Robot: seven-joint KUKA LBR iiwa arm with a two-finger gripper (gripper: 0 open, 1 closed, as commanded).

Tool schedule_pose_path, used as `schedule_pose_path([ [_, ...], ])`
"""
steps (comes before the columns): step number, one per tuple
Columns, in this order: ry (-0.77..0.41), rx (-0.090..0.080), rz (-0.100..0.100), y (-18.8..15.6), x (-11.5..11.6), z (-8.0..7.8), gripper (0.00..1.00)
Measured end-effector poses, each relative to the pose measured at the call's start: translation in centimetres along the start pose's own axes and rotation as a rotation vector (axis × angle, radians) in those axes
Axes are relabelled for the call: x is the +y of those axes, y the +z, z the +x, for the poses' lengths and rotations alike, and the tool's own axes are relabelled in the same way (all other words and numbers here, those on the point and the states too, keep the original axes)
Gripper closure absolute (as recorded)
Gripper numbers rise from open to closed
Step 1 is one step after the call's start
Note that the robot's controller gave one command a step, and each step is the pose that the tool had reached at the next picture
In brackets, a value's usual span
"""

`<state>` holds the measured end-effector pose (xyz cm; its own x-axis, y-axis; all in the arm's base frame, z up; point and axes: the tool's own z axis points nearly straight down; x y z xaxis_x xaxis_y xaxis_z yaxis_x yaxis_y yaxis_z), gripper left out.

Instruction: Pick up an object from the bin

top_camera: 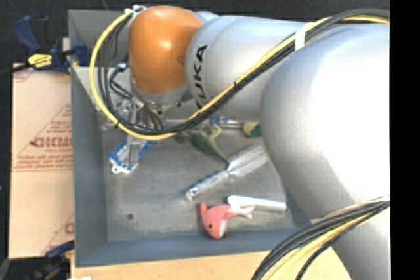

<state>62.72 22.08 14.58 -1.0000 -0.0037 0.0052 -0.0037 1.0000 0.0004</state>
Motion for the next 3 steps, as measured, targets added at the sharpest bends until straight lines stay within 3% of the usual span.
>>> schedule_pose_path([
  [1,0.004,-0.008,-0.002,-0.5,-0.1,-0.2,0.0],
  [2,-0.378,-0.005,0.001,7.6,-2.4,-0.4,0.0],
  [3,-0.343,-0.011,-0.002,7.5,-2.0,-0.1,0.0],
])
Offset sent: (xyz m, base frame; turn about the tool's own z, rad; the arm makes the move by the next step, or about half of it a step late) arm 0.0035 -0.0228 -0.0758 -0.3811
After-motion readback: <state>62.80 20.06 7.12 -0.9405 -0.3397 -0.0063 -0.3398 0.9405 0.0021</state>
